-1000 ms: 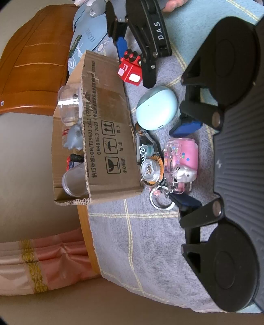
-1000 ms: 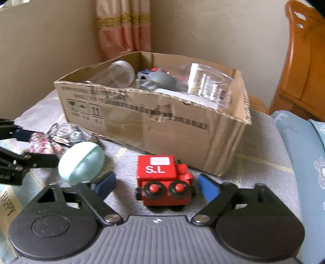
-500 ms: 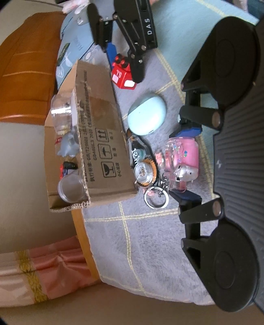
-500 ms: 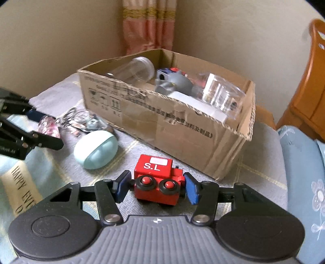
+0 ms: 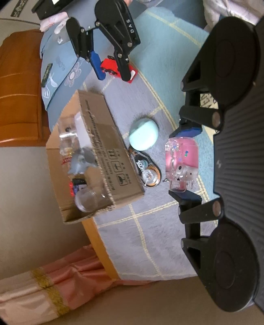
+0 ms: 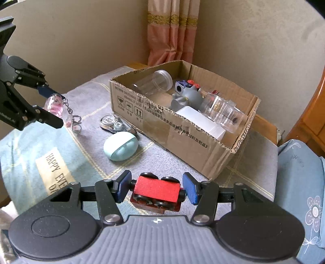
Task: Organize rigid objects
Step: 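Grasp the pink keychain with left tool while right tool grips the red toy car, then carry the keychain into the box and open left tool while right tool drops the car there, then move left tool to the correction-tape dispenser while right tool approaches the light blue egg case, then grasp the tape dispenser with left tool while right tool grips the light blue egg case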
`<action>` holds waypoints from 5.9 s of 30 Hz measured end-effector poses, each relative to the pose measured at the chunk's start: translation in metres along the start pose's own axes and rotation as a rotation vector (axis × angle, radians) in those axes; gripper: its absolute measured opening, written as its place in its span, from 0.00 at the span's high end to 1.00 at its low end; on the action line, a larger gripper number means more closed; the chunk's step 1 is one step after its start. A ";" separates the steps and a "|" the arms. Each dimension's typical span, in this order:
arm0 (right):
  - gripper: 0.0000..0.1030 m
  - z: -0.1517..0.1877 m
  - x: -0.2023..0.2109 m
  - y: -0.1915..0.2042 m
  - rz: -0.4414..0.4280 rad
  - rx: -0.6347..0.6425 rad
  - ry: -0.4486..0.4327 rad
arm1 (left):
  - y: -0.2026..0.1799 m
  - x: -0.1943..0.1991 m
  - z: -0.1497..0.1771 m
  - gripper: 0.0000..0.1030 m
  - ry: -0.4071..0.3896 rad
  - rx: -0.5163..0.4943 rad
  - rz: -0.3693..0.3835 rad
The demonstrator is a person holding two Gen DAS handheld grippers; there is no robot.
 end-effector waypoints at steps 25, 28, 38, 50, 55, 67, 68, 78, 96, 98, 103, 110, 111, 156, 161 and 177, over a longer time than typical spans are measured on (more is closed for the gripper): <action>0.41 -0.077 0.051 -0.031 0.050 0.048 -0.096 | -0.014 0.023 -0.153 0.52 -0.192 -0.049 0.064; 0.41 -0.084 0.052 -0.036 0.057 0.045 -0.106 | -0.018 0.006 -0.158 0.50 -0.180 -0.041 0.060; 0.41 -0.091 0.045 -0.047 0.053 0.028 -0.105 | -0.004 -0.009 -0.145 0.04 -0.205 0.043 0.001; 0.41 -0.130 0.015 -0.080 0.066 -0.038 -0.101 | -0.009 -0.025 -0.118 0.04 -0.156 0.038 0.002; 0.41 -0.151 -0.012 -0.117 0.092 -0.114 -0.076 | -0.004 -0.027 -0.111 0.04 -0.158 0.047 0.007; 0.18 -0.155 -0.046 -0.174 0.182 -0.268 -0.061 | 0.004 -0.029 -0.103 0.04 -0.176 0.052 -0.008; 0.18 -0.153 -0.044 -0.174 0.186 -0.270 -0.063 | 0.004 -0.028 -0.103 0.04 -0.182 0.056 -0.012; 0.00 -0.128 -0.007 -0.135 0.192 -0.261 -0.100 | 0.000 -0.018 -0.091 0.04 -0.208 0.086 -0.035; 0.00 -0.027 -0.020 -0.035 0.129 -0.403 -0.130 | 0.015 -0.038 -0.009 0.01 -0.067 0.327 -0.191; 0.00 -0.020 -0.031 -0.031 0.128 -0.415 -0.112 | 0.020 -0.040 -0.001 0.01 -0.047 0.350 -0.210; 0.00 -0.012 -0.056 -0.016 0.082 -0.441 -0.080 | 0.032 -0.039 0.010 0.01 -0.027 0.375 -0.255; 0.00 -0.020 -0.080 0.006 0.052 -0.399 -0.089 | 0.048 -0.040 0.023 0.01 -0.001 0.416 -0.292; 0.00 -0.021 -0.084 0.008 0.055 -0.398 -0.091 | 0.051 -0.041 0.024 0.01 0.001 0.422 -0.301; 0.00 0.021 -0.077 -0.041 0.232 -0.297 -0.153 | 0.013 -0.117 0.007 0.01 -0.020 0.378 -0.233; 0.00 0.014 -0.083 -0.030 0.156 -0.220 -0.131 | 0.019 -0.116 0.010 0.01 -0.034 0.361 -0.217; 0.19 0.000 -0.088 -0.018 0.066 -0.136 -0.130 | 0.020 -0.118 0.007 0.01 -0.014 0.415 -0.258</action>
Point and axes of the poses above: each gripper's, at about its wrist camera, not at the fingertips, and x roughly against the way its jaws point, y to its left, z to its underside, the point moved 9 cm from there along -x, roughly the way its jaws point, and after that the axes turned 11 degrees about -z, right-handed, at the moved point
